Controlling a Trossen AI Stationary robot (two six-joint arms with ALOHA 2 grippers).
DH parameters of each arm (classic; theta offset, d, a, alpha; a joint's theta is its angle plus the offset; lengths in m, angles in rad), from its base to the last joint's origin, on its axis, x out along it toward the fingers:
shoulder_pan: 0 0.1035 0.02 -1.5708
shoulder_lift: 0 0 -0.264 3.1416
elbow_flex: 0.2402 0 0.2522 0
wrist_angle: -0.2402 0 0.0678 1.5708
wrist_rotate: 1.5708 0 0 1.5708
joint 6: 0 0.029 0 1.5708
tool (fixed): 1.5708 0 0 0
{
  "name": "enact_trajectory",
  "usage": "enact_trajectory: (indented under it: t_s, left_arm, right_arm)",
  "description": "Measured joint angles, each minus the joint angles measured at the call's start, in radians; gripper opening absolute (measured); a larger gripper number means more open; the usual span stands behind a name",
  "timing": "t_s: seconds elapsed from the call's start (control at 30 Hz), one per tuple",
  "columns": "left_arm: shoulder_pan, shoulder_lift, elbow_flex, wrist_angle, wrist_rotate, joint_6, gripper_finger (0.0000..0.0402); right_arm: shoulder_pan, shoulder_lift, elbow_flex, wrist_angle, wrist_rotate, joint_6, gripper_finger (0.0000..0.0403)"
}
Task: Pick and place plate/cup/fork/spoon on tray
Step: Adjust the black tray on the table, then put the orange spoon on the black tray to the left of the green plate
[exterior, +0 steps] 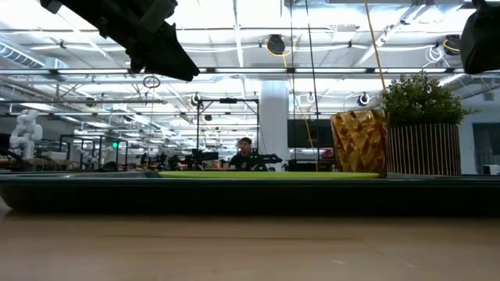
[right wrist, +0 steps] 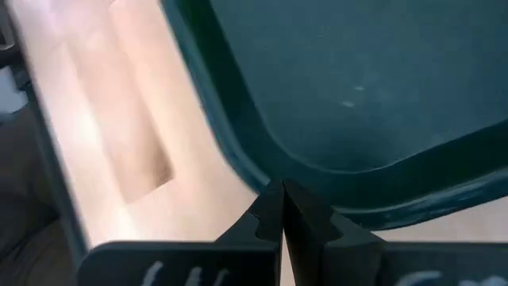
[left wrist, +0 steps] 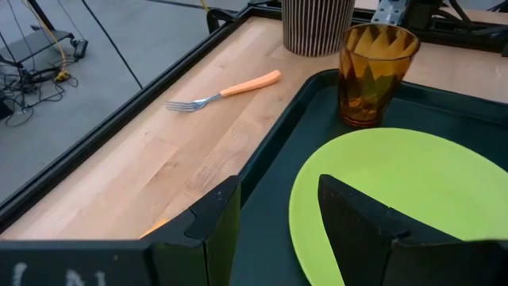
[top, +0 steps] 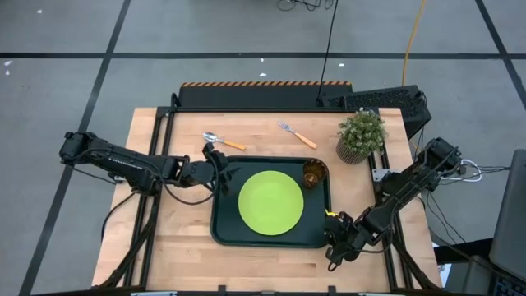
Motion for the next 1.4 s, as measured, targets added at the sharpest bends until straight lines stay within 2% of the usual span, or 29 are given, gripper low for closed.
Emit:
enact_trajectory:
  t_s: [0.23,0.33,0.43,0.57,0.67,0.73,0.83,0.93,1.2,1.4]
  left_arm:
    - [0.009,0.0,0.0,0.008,-0.015,0.016,0.0175]
    - [0.014,0.0,0.0,0.013,-0.018,0.016,0.0175]
    - [0.024,0.0,0.0,0.061,-0.018,0.077,0.0175]
    - [0.056,0.0,0.0,0.056,-0.027,0.128,0.0175]
    - [0.09,0.0,0.0,0.028,-0.036,0.113,0.0175]
    - [0.106,0.0,-0.001,0.011,-0.041,0.112,0.0175]
    - [0.116,0.0,0.0,-0.004,-0.026,0.072,0.0175]
    - [0.111,0.0,-0.001,-0.009,-0.016,0.01,0.0175]
    - [0.111,0.0,-0.001,0.053,-0.005,-0.099,0.0175]
    - [0.138,0.0,0.008,0.126,0.094,-0.051,0.0175]
  right_arm:
    - [0.002,-0.043,0.0,-0.001,0.007,-0.036,0.0]
    - [0.002,-0.097,-0.001,-0.009,0.054,-0.085,0.0]
    - [0.002,-0.178,-0.001,-0.004,0.158,-0.177,0.0]
    - [0.002,-0.295,-0.001,0.04,0.37,-0.424,0.0]
    - [0.002,-0.365,-0.001,0.168,0.539,-0.726,0.0]
    - [0.002,-0.393,-0.001,0.292,0.606,-0.962,0.0]
    - [0.001,-0.411,-0.001,0.48,0.621,-1.292,0.0]
    - [-0.003,-0.41,-0.001,0.596,0.619,-1.502,0.0]
    - [-0.05,-0.41,-0.001,0.645,0.618,-1.625,0.0]
    - [-0.103,-0.41,-0.001,0.69,0.62,-1.776,0.0]
